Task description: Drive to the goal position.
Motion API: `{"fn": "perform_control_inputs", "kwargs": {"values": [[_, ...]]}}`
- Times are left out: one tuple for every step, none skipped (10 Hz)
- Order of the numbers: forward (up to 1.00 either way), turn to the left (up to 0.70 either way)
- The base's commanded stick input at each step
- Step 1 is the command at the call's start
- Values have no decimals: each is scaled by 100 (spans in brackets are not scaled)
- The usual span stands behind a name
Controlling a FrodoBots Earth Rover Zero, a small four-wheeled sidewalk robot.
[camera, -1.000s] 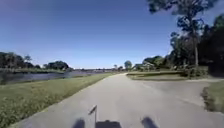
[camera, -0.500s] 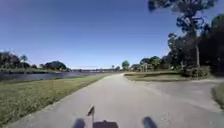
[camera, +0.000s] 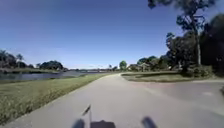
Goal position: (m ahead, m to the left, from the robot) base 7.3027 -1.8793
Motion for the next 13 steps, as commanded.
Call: {"fn": "perform_control_inputs", "kwargs": {"values": [[85, 15], [85, 0], [85, 0], [85, 0], [85, 0], [85, 0], [85, 0], [85, 0], [85, 0], [85, 0], [85, 0], [85, 0], [85, 0]]}}
